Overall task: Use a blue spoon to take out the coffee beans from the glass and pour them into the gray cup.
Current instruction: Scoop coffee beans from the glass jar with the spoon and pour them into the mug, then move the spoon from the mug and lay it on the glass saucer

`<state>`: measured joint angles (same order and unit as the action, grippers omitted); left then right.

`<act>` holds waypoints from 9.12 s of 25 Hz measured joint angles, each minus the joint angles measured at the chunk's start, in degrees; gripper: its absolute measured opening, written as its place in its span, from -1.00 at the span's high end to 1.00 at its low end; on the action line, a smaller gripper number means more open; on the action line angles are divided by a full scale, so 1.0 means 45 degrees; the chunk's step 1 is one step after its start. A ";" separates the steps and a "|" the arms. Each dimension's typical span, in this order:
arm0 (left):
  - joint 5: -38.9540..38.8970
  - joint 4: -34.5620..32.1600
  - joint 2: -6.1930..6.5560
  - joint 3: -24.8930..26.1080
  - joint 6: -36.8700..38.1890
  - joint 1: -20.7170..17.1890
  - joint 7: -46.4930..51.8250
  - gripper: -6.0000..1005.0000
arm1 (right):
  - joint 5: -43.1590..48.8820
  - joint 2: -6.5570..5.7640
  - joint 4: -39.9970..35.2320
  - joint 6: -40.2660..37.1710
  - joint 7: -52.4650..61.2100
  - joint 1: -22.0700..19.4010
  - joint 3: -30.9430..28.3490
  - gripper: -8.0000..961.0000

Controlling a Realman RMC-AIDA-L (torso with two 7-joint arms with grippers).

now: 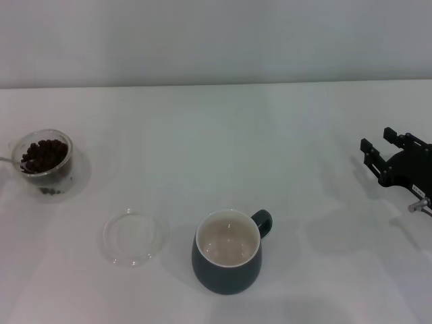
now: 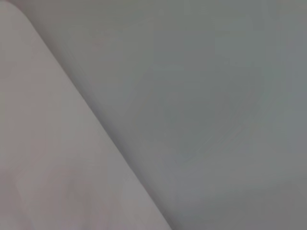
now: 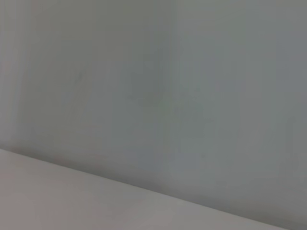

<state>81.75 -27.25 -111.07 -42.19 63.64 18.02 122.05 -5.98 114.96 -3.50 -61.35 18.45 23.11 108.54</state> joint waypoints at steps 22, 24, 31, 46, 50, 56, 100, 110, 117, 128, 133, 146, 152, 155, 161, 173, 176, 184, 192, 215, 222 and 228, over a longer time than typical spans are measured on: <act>-0.0723 -0.0045 0.0073 0.0471 0.1057 -0.0458 -0.0851 0.74 | -0.0004 0.0020 -0.0043 0.0292 0.0000 -0.0020 0.0001 -0.05; -0.0723 -0.0057 0.0099 0.0472 0.1217 -0.0416 -0.0909 0.74 | -0.0025 0.0020 -0.0054 0.0293 0.0000 -0.0019 0.0001 -0.05; -0.0727 -0.0004 0.0190 0.0472 0.1769 -0.0226 -0.0909 0.74 | -0.0045 0.0022 -0.0084 0.0294 0.0000 0.0076 0.0001 -0.05; 0.0030 0.0609 0.0063 -0.0052 0.2460 0.1369 -0.0553 0.74 | -0.0011 0.0039 -0.0321 0.0256 -0.0018 0.0118 0.0003 -0.05; 0.0079 0.0789 0.0054 -0.0424 0.2507 0.1789 -0.0521 0.74 | -0.0002 0.0039 -0.0419 0.0251 -0.0020 0.0137 0.0021 -0.05; 0.0147 0.1135 -0.0116 -0.1239 0.2541 0.2724 -0.0423 0.74 | -0.0050 0.0039 -0.0592 0.0269 -0.0314 0.0147 0.0011 -0.05; 0.0786 0.1213 -0.1240 -0.4689 0.3108 0.3872 0.0013 0.74 | -0.0106 0.0039 -0.0901 0.0204 -0.0750 0.0076 -0.1386 -0.05; 0.0594 0.0426 -0.1029 -0.4636 0.3409 0.2862 0.0152 0.74 | -0.0096 0.0039 -0.0857 0.0265 -0.0770 0.0058 -0.1675 -0.05; 0.0708 0.0180 -0.0974 -0.4656 0.3482 0.2618 0.0324 0.74 | -0.0096 0.0023 -0.0890 0.0297 -0.0802 0.0127 -0.1699 -0.05; 0.1628 -0.0625 -0.0833 -0.4672 0.3444 0.2636 0.0911 0.74 | -0.0120 0.0018 -0.0868 0.0324 -0.0834 0.0157 -0.1878 -0.05; 0.1907 -0.1413 -0.0812 -0.4644 0.3350 0.2533 0.0950 0.74 | -0.0121 0.0021 -0.0879 0.0333 -0.0839 0.0158 -0.1892 -0.05; 0.3318 -0.1948 -0.0920 -0.4737 0.3279 0.3435 0.0610 0.74 | -0.0116 0.0039 -0.0909 0.0359 -0.0839 0.0197 -0.1894 -0.05; 0.4001 -0.1952 -0.1054 -0.4749 0.3257 0.4006 0.0522 0.74 | -0.0116 0.0039 -0.0907 0.0359 -0.0809 0.0196 -0.1905 -0.05; 0.4966 -0.2317 -0.1253 -0.4744 0.3147 0.4485 0.0536 0.74 | -0.0116 0.0039 -0.0903 0.0359 -0.0810 0.0195 -0.1986 -0.05; 0.5875 -0.3581 -0.1626 -0.4688 0.3106 0.4394 0.0781 0.74 | -0.0117 0.0039 -0.0900 0.0402 -0.0810 0.0195 -0.2011 -0.05; 0.5911 -0.4570 -0.1715 -0.4887 0.3086 0.4179 0.0738 0.74 | -0.0117 0.0038 -0.0900 0.0470 -0.0826 0.0195 -0.2031 -0.05; 0.5980 -0.4814 -0.1703 -0.5079 0.3091 0.4210 0.0710 0.74 | -0.0117 0.0039 -0.0900 0.0471 -0.0828 0.0198 -0.2031 -0.05; 0.5728 -0.5206 -0.1643 -0.4466 0.3307 0.4171 0.0785 0.74 | -0.0117 0.0038 -0.0883 0.0471 -0.0836 0.0215 -0.2031 -0.05; 0.4711 -0.5194 -0.1350 -0.3013 0.4593 0.3866 0.0963 0.74 | -0.0117 0.0038 -0.0906 0.0538 -0.0835 0.0296 -0.2030 -0.05; 0.6425 -0.4383 -0.0918 -0.1810 0.3055 0.2183 0.0621 0.74 | -0.0061 0.0058 -0.0921 0.0975 -0.0808 0.0536 -0.2030 -0.05; 0.6829 -0.3836 -0.0927 -0.1729 0.2646 0.2110 0.0516 0.74 | -0.0026 0.0059 -0.0920 0.0996 -0.0787 0.0508 -0.1986 -0.05; 0.6944 -0.3221 -0.0978 -0.1790 0.2494 0.2227 0.0337 0.74 | 0.0008 0.0058 -0.0920 0.0998 -0.0786 0.0507 -0.1957 -0.05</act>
<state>113.00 -41.75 -115.48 -50.24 74.86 28.04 123.56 -5.94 115.22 -7.64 -56.86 14.92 25.40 99.73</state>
